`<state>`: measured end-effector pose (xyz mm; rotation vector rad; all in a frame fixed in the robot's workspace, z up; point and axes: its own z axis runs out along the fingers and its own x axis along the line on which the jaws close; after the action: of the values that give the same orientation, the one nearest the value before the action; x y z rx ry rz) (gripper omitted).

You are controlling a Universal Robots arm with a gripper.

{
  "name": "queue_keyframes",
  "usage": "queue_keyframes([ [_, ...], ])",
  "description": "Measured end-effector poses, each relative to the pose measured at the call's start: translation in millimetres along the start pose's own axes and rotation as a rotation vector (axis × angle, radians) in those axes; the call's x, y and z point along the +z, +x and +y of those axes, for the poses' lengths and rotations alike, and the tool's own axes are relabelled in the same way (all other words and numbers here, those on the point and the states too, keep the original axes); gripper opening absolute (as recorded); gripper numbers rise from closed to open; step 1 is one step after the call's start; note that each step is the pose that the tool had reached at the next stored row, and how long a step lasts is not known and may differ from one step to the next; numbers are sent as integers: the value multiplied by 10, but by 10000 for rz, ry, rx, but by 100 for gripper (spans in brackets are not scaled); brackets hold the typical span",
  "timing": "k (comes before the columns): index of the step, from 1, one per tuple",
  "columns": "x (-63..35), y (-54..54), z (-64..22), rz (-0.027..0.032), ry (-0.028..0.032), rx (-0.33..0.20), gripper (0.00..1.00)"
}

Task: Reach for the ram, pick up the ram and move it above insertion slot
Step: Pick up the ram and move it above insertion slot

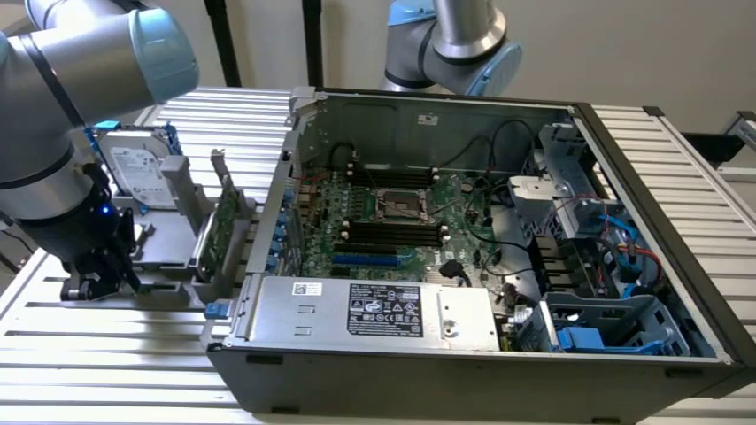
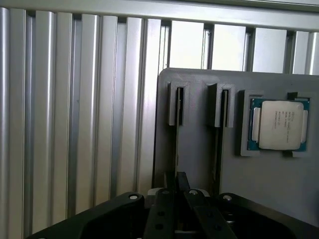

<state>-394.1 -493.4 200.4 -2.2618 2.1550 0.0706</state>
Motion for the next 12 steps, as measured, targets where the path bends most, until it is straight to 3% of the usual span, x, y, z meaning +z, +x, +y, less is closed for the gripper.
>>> queue_keyframes([
  [12,-13,-11,-15,-1,-21,45,13],
])
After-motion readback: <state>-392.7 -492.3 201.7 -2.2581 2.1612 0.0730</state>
